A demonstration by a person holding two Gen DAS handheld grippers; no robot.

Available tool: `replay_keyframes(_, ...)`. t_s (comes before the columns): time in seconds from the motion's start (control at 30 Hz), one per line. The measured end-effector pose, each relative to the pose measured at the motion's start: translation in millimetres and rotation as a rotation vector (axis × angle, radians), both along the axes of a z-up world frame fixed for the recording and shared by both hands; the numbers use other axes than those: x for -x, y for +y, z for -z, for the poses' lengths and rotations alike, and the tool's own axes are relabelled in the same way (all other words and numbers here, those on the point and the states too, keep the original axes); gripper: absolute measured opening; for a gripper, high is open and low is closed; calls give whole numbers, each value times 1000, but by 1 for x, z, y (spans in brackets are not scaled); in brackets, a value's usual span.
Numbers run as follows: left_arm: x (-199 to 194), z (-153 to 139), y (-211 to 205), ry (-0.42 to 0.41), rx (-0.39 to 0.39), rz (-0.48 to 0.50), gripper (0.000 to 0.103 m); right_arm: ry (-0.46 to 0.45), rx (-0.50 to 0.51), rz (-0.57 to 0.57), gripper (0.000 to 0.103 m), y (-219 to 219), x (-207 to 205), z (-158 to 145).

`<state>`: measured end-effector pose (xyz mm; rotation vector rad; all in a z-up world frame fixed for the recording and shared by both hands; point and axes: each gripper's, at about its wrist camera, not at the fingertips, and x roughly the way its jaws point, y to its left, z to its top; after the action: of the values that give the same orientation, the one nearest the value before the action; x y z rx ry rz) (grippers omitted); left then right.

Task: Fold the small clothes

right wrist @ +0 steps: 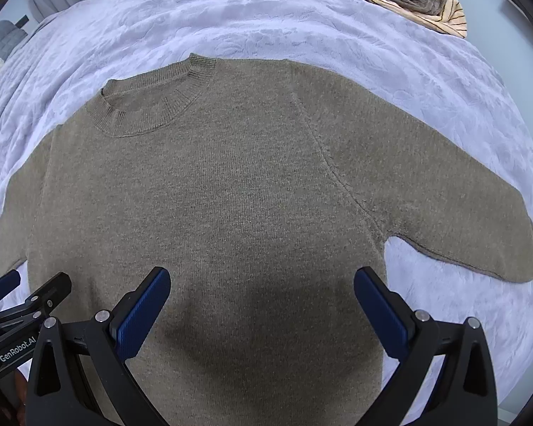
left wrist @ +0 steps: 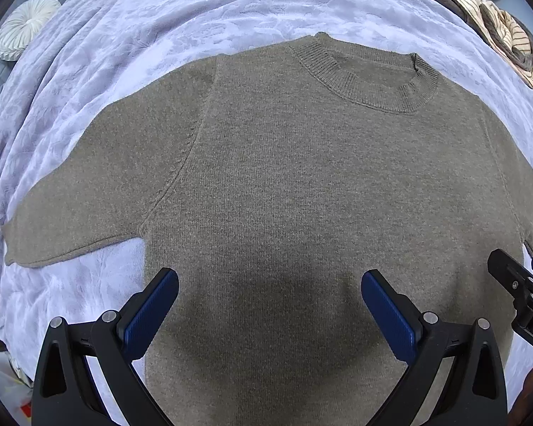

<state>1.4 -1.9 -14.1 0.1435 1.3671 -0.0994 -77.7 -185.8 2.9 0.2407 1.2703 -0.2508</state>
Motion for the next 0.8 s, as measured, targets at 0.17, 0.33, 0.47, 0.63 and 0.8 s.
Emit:
replay_keyframes(0.17, -1, -1, 1, 6, 3, 3, 103, 3, -20, -1, 103, 0, 0, -1)
replay_keyframes(0.33, 0, 0, 2, 7, 6, 6, 103, 14, -59, -2, 103, 1, 3, -2)
replay_keyframes(0.47, 4, -1, 1, 10, 14, 4, 103, 9, -41, -3, 103, 1, 3, -2)
replay_keyframes(0.63, 5, -1, 1, 9, 12, 5, 103, 2, -22, -2, 103, 1, 6, -2)
replay_keyframes(0.8, 6, -1, 1, 9, 15, 6, 103, 8, -14, -1, 103, 2, 6, -2)
